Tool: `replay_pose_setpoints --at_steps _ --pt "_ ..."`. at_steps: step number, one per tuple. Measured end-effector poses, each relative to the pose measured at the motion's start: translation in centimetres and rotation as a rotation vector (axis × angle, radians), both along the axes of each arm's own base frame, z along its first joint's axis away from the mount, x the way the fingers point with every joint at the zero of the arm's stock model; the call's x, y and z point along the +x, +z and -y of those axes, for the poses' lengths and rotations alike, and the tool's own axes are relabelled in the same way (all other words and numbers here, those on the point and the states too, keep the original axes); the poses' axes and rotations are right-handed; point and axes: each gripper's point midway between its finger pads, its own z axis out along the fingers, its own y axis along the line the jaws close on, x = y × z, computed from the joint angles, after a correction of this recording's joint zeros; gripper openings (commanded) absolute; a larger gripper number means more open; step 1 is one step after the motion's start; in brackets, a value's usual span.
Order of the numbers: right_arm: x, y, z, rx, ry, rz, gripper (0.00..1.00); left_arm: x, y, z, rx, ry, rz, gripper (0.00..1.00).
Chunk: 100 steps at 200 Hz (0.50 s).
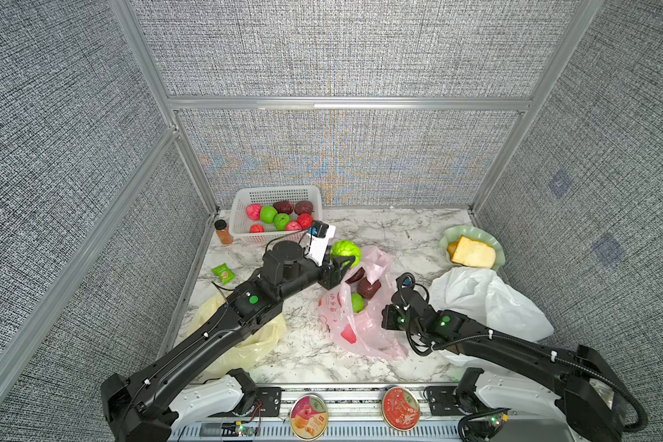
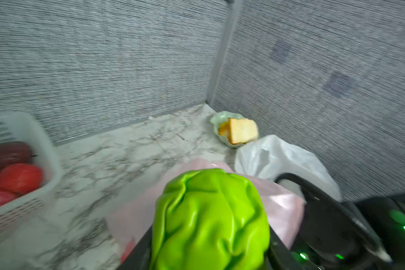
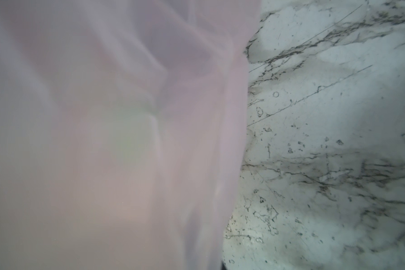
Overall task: Untie the knot of a plastic bag & take out the apple
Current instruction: Pick up the apple from the plastic bag, then place the apple in the basket.
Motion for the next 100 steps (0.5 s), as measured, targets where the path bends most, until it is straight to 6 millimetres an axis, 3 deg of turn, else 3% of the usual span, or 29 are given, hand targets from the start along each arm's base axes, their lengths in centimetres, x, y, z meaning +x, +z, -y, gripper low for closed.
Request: replay_pose_setpoints --at_steps 46,100 --pt "2.0 2.2 -1.9 -0.006 0.035 0.03 0.0 9.0 -1.7 -6.4 0.082 0.317 -0.049 0.53" --pt "2.4 1.6 -3.2 -0.001 0.058 0.001 0.0 18.0 -4.1 -13.2 0.1 0.455 -0.131 0.54"
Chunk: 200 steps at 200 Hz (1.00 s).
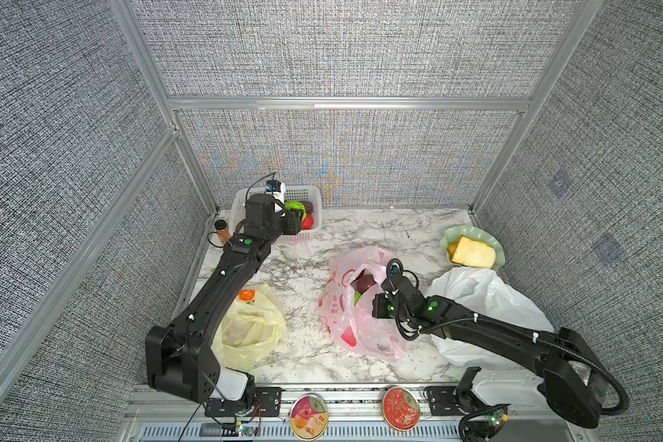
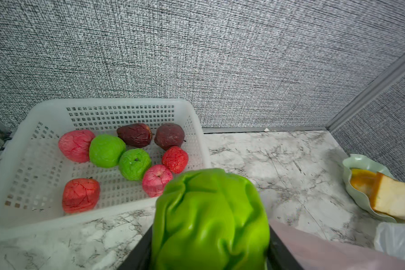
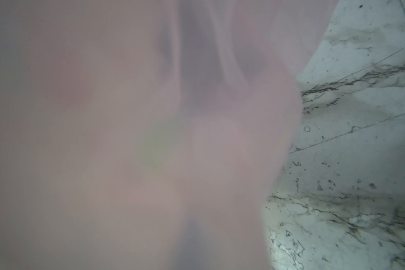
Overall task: Untie the knot of a plastic bag & take out the apple
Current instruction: Place the apple in the basket.
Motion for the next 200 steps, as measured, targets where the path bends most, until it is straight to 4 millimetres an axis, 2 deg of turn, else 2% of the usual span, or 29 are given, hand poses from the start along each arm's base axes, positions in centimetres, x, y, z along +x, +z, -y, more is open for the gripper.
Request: replay_pose_setpoints --at_steps 23,41,75,106,115,139,160,180,200 --pt "0.2 0.1 -0.4 0.016 -0.003 0.003 0.0 4.1 -2.6 -3.4 0.002 0.065 -0.049 0.56" --pt "0.3 0.1 -0.6 0.026 -0.008 0.003 0.0 7.2 -4.7 -4.8 0.01 0.087 -0.092 0.59" --pt "0.3 -0.3 -1.2 0.032 -0.007 -0.004 0.0 12.8 -7.5 -4.8 0.064 0.075 -0.136 0.68" --pt "0.2 -0.3 -1.4 0.038 -0.005 -0.004 0.0 16.4 -7.8 -4.6 0.1 0.063 -0.14 0.82" --pt "0.1 -0.3 -1.4 0.04 -0.006 -0.004 0.0 17.1 -7.4 -4.6 0.109 0.064 -0.136 0.99" --pt "0.0 -0.3 -1.5 0.045 -0.006 -0.003 0.0 17.4 -5.7 -4.6 0.119 0.056 -0.116 0.99" --pt "0.1 -0.1 -1.5 0.048 -0.006 0.001 0.0 16.4 -4.2 -4.5 0.129 0.039 -0.107 1.0" --pt "0.1 0.1 -1.5 0.053 -0.006 0.005 0.0 13.9 -2.5 -4.2 0.126 -0.002 -0.106 0.99" --pt "0.0 0.4 -1.4 0.061 -0.005 0.011 0.0 9.7 -0.7 -4.0 0.106 -0.035 -0.092 1.0"
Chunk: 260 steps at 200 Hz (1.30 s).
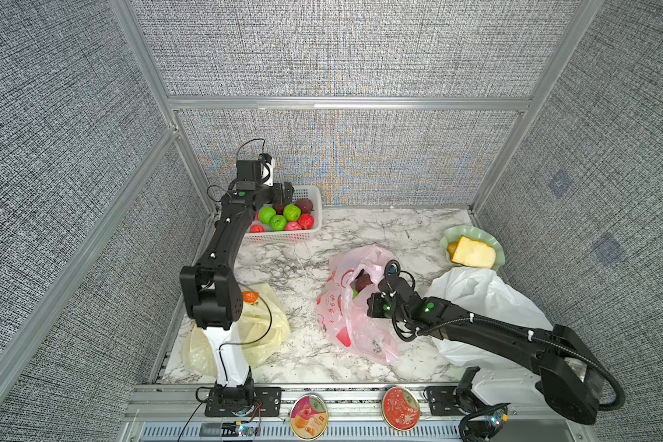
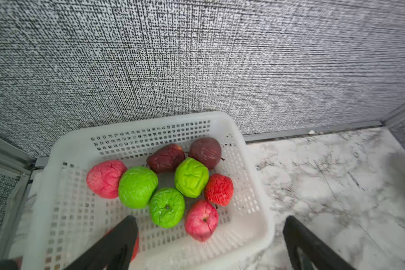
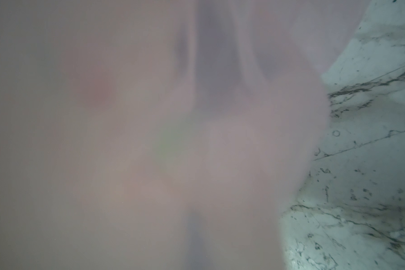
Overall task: Untie the knot of a plastic bag & take out the apple
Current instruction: Place the apple in the basket, then pick up the apple from the plastic bag.
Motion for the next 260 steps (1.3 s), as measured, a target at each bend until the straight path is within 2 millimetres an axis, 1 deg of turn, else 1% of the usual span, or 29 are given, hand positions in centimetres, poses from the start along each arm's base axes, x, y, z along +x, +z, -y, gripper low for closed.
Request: replay_pose_setpoints --at_steps 12,26,41,52,65,77,79,82,86,99,117,131,140,158,176,187,194,210,227,260 --pt "-0.1 0.2 0.1 0.006 -0.001 0.006 0.0 -2.7 0.7 0.2 -0.026 -0.019 0.015 0.99" --pt "-0.2 0.5 0.2 0.015 0.0 0.013 0.0 -5.9 0.8 0.6 -0.071 -0.052 0.022 0.99" --pt "-0.3 0.7 0.4 0.021 0.0 0.019 0.0 -9.6 0.2 1.5 -0.129 -0.099 0.01 0.93" --pt "-0.5 0.7 0.5 0.023 0.0 0.02 0.0 -12.2 0.0 2.7 -0.159 -0.142 0.012 0.89" --pt "-0.7 0.7 0.8 0.024 0.001 0.021 0.0 -15.6 0.1 5.1 -0.175 -0.215 0.028 0.82" --pt "-0.8 0.6 1.0 0.024 0.0 0.021 0.0 -19.3 0.1 8.0 -0.193 -0.306 0.043 0.76" --pt "-0.9 0.5 1.0 0.024 0.0 0.021 0.0 -19.7 0.1 8.3 -0.195 -0.315 0.044 0.76" --pt "-0.9 0.5 1.0 0.025 0.0 0.02 0.0 -20.8 0.1 9.1 -0.201 -0.343 0.045 0.74" --pt "-0.9 0.5 1.0 0.025 0.0 0.02 0.0 -21.7 0.0 9.7 -0.204 -0.362 0.049 0.72" --pt "-1.0 0.4 1.1 0.024 -0.002 0.018 0.0 -25.1 -0.6 12.2 -0.213 -0.432 0.048 0.66" --pt "-1.0 0.3 1.1 0.025 -0.002 0.018 0.0 -29.2 -2.0 15.3 -0.206 -0.517 0.018 0.58" --pt "-1.0 0.3 1.1 0.027 -0.001 0.02 0.0 -31.8 -3.2 17.6 -0.186 -0.561 -0.009 0.57" --pt "-1.1 0.0 1.2 0.025 -0.001 0.017 0.0 -33.2 -3.9 18.9 -0.166 -0.581 -0.02 0.57" --pt "-1.4 -0.5 1.4 0.027 0.002 0.01 0.0 -36.2 -5.2 22.0 -0.134 -0.642 -0.041 0.57" --pt "-1.7 -1.1 1.5 0.027 0.004 -0.003 0.0 -37.9 -6.9 24.9 -0.095 -0.678 -0.063 0.58" --pt "-1.9 -1.3 1.5 0.027 0.007 -0.01 0.0 -38.2 -8.1 26.2 -0.076 -0.677 -0.086 0.58" --pt "-1.9 -1.3 1.6 0.028 0.005 -0.012 0.0 -38.1 -8.9 26.8 -0.063 -0.664 -0.104 0.58" --pt "-2.1 -1.3 1.7 0.033 0.003 -0.014 0.0 -36.9 -10.5 27.3 -0.043 -0.584 -0.144 0.59" --pt "-2.3 -1.6 1.7 0.035 0.0 -0.025 0.0 -36.0 -11.3 27.9 -0.052 -0.529 -0.156 0.62" --pt "-2.9 -3.7 2.5 -0.002 -0.042 -0.074 0.0 -35.2 -13.4 28.4 -0.065 -0.501 -0.221 0.65"
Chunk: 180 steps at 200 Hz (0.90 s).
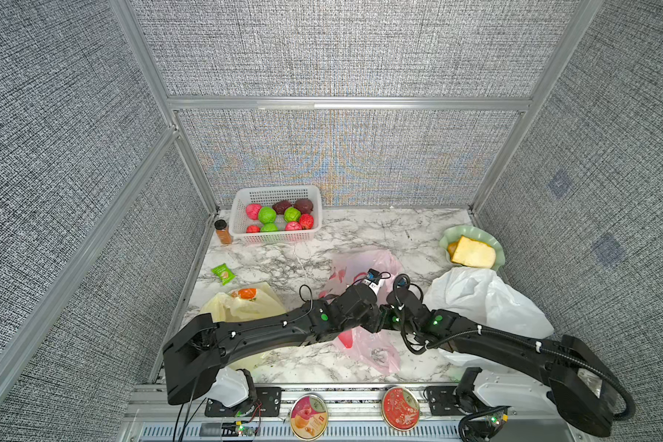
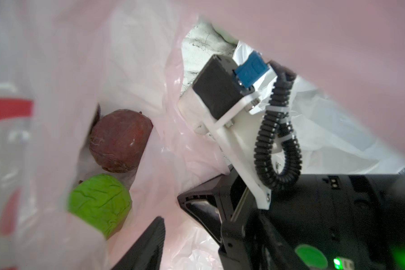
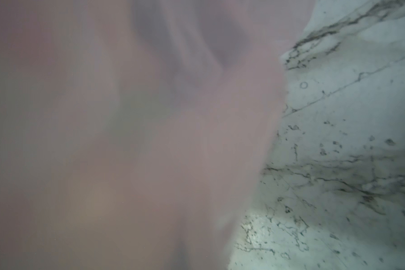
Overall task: Untie the knot of a plastic bag & take out the apple
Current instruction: Pick up the apple from the plastic bag.
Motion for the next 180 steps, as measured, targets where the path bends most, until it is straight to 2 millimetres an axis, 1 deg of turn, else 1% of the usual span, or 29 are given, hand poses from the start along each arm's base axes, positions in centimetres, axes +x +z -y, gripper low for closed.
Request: replay_pose_setpoints --at_steps 17,35,57,69,81,96,117,137,146,162,180 --pt "-0.3 -1.0 0.2 -0.018 -0.017 -0.015 0.0 0.1 -1.4 -0.2 0.001 -0.003 -0.068 0.7" --pt "-0.5 -1.6 0.3 -0.024 -0.027 -0.026 0.0 0.1 -2.6 -0.5 -0.005 -0.009 -0.132 0.72" --pt "-0.6 -1.6 0.2 -0.022 -0.027 -0.021 0.0 0.1 -3.4 -1.0 -0.039 -0.019 -0.193 0.74" --pt "-0.5 -1.3 -0.1 -0.011 -0.021 -0.012 0.0 0.0 -3.4 -1.2 -0.073 -0.038 -0.218 0.73" --pt "-0.5 -1.0 -0.4 0.004 -0.008 -0.006 0.0 -0.1 -3.3 -1.4 -0.107 -0.058 -0.233 0.73" --pt "-0.4 -0.3 -1.0 0.03 0.007 0.009 0.0 0.1 -2.6 -1.7 -0.14 -0.065 -0.211 0.73" --pt "-0.2 0.9 -1.8 0.056 0.033 0.039 0.0 -0.1 -0.7 -2.0 -0.21 -0.089 -0.152 0.73" --pt "0.0 2.1 -2.8 0.092 0.058 0.061 0.0 -0.5 1.1 -2.6 -0.27 -0.132 -0.089 0.73" --pt "0.0 2.3 -2.9 0.092 0.064 0.067 0.0 -0.7 1.8 -3.0 -0.296 -0.15 -0.059 0.73" --pt "0.1 2.3 -2.6 0.077 0.063 0.062 0.0 -1.1 2.2 -3.7 -0.321 -0.172 -0.025 0.72" --pt "0.2 2.5 -2.4 0.072 0.061 0.065 0.0 -1.7 1.7 -4.7 -0.325 -0.178 -0.019 0.7"
